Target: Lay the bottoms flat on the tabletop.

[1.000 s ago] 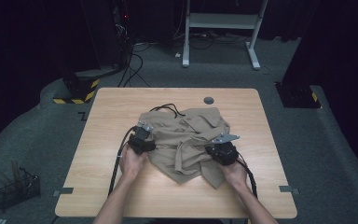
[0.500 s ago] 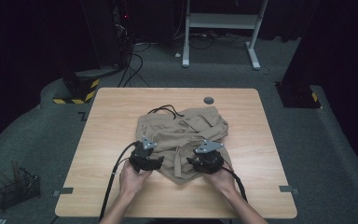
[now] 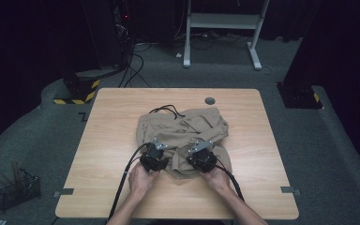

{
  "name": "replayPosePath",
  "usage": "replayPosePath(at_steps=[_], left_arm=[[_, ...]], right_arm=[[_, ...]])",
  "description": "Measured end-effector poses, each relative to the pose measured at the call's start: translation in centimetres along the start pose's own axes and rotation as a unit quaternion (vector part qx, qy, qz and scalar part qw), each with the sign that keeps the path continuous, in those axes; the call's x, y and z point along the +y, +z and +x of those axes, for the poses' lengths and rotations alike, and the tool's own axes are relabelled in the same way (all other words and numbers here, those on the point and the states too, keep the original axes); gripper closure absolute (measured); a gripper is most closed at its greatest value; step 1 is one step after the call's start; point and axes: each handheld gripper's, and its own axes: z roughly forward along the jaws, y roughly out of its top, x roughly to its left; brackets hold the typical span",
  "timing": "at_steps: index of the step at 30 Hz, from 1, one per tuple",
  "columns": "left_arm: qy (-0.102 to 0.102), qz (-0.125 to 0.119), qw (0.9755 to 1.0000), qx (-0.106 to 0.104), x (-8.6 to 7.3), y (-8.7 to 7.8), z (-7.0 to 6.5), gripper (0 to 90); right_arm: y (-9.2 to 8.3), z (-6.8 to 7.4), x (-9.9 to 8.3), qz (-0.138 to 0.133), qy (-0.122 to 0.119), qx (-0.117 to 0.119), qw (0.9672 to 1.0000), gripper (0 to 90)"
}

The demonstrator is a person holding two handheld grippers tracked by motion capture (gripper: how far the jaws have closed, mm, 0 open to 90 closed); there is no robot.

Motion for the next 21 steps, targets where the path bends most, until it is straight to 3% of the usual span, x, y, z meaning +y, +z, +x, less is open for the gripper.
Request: replayPosePath(at_steps=[4, 7, 15, 17, 21], left_arm=[[0.002, 0.012, 0.9997, 0.022, 0.3, 0.0, 1.4, 82.7], [-0.018, 0.012, 0.9993, 0.031, -0.1, -0.6, 3.0, 86.9], [-0.06, 0.007, 0.9955, 0.073, -1.9, -2.5, 7.2, 87.6], [-0.066, 0.013, 0.9942, 0.084, -2.5, -2.6, 7.9, 87.4], [-0.081, 0.011, 0.9928, 0.088, -3.5, -3.0, 8.4, 84.2]], right_arm=[[-0.8, -0.2, 0.3, -0.024, 0.012, -0.003, 0.9996, 90.0], [-2.0, -0.7, 0.3, -0.043, 0.02, -0.01, 0.9988, 90.0], [-4.5, -3.3, -0.7, -0.066, 0.053, -0.043, 0.9955, 90.0], [-4.8, -3.9, -1.1, -0.068, 0.06, -0.05, 0.9946, 90.0], [-5.1, -4.8, -2.4, -0.057, 0.081, -0.061, 0.9932, 90.0]])
